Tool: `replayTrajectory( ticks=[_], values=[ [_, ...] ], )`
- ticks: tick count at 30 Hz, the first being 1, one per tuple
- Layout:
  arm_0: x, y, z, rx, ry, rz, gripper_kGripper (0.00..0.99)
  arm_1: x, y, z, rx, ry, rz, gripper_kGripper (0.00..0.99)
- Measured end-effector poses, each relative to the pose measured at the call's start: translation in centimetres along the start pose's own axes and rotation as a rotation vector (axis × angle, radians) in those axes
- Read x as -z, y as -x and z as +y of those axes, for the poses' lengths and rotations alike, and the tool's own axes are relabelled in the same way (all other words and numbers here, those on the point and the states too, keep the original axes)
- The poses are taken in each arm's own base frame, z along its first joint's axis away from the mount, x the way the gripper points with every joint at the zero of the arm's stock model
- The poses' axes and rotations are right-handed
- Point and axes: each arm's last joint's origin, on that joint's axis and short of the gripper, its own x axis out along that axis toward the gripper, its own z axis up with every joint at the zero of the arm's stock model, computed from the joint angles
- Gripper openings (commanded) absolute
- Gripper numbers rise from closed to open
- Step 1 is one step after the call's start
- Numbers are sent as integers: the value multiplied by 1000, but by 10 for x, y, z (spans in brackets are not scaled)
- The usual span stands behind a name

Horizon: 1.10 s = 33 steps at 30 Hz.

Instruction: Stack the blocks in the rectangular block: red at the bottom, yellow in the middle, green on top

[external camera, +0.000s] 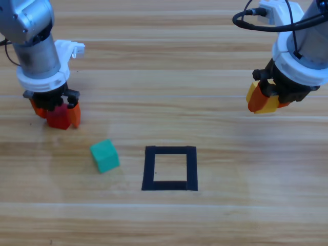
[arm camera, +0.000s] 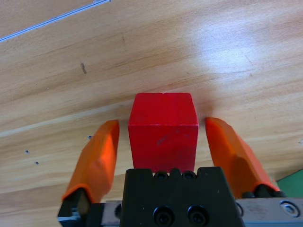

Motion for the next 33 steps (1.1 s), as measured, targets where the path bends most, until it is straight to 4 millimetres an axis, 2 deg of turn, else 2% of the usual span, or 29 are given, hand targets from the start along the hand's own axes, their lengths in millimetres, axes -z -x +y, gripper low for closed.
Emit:
replayTrajectory(
  ticks=[2,5,14,16,18,22,24,27,30,33],
  values=[
    [0,-2,1,3,3,-6,472,0,0,0,1,0,2,0],
    [0,-2,1,5,3,-8,146,0,-1,0,1,0,1,0],
    [-2,6,-3,13,47,-30,74,0,-1,0,1,1,0,0],
    [-4,17,-8,9,63,-47,63,0,-1,0,1,1,0,0],
    [-8,42,-19,16,80,-71,63,0,-1,0,1,2,0,0],
    [-15,103,-45,43,106,-150,64,0,-1,0,1,2,2,0],
    [-14,145,-70,79,110,-221,67,2,-2,-1,4,2,7,0],
    [-3,179,-103,123,109,-268,66,2,-2,-1,5,2,9,0],
    [10,184,-138,147,103,-270,66,2,-2,-1,5,3,9,0],
    [21,175,-171,127,106,-252,64,2,-2,-1,5,3,9,0]
  ],
)
